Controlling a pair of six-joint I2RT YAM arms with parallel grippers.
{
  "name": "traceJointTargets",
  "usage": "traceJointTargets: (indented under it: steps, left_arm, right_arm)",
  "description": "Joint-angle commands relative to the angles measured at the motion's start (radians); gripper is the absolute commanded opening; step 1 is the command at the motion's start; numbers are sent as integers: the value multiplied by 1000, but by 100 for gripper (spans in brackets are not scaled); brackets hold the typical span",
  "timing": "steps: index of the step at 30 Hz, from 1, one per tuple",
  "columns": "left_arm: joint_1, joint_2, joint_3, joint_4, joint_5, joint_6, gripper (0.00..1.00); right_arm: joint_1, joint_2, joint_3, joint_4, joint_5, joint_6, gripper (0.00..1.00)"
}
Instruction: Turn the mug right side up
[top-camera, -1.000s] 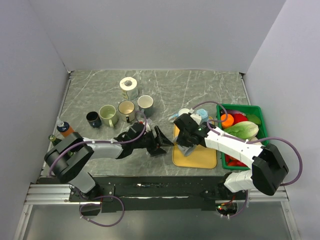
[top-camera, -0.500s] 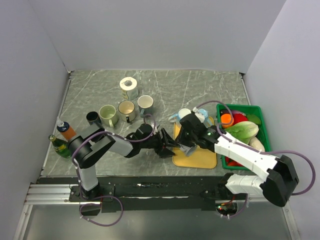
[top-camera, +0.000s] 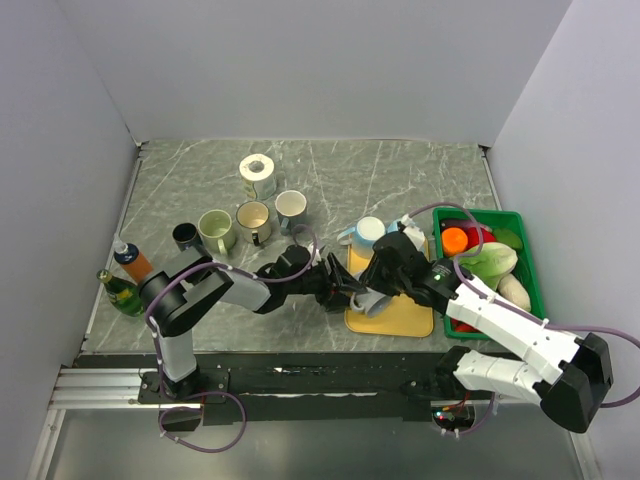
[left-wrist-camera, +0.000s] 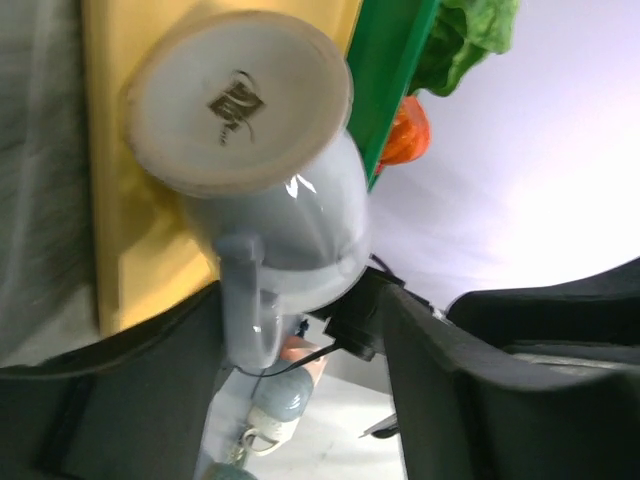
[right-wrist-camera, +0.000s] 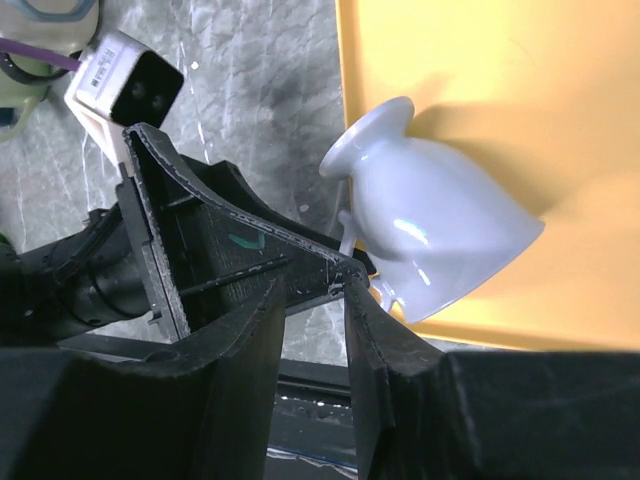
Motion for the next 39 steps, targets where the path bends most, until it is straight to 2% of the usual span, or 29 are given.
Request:
traceJointTargets:
  steps: [1,3,5,14,20,23,24,26,27,28,33,39]
  left_arm:
    - [-17,3,45,33,-16,-1,54]
    - [-20,14,43,40,-18,-7,40]
    - [-20,12,39,37,-22,-7,36]
    - [-33,20,74,-24,-37,30,41]
    - [-40,29,91,-61,-42,42,39]
    - [-43,32,100,-82,-45,53,29]
    - [-45,34,103,-87,-45,56,21]
    - [-45,31,109,-110,-45,68,14]
    - [-45,29,111,-111,-45,73,4]
    - [-45,23,109,-110,-44,77,1]
    - [-43,-14,88,-41,-13,85,1]
    - [-34,-164,73,-33,-14,169,1]
  right_arm:
    - [5,-35,-19,-17,42,18,38]
    - [5,-45,-22,-20,45,18,38]
    - [7,-56,-29,-19,47,19,38]
    - [5,-77,-43,-29,54,24,39]
    - [5,-90,-48,-34,62,30,39]
    - [5,-97,-49,-42,67,32,39]
    - [4,-99,-51,-42,68,33,40]
    - [5,-104,-52,-43,70,32,40]
    - [5,-104,-52,-43,68,33,40]
    - [5,-104,-52,-43,67,33,40]
    - [7,-116,-51,-36,60,12,40]
    - [5,-205,-68,15,33,-27,40]
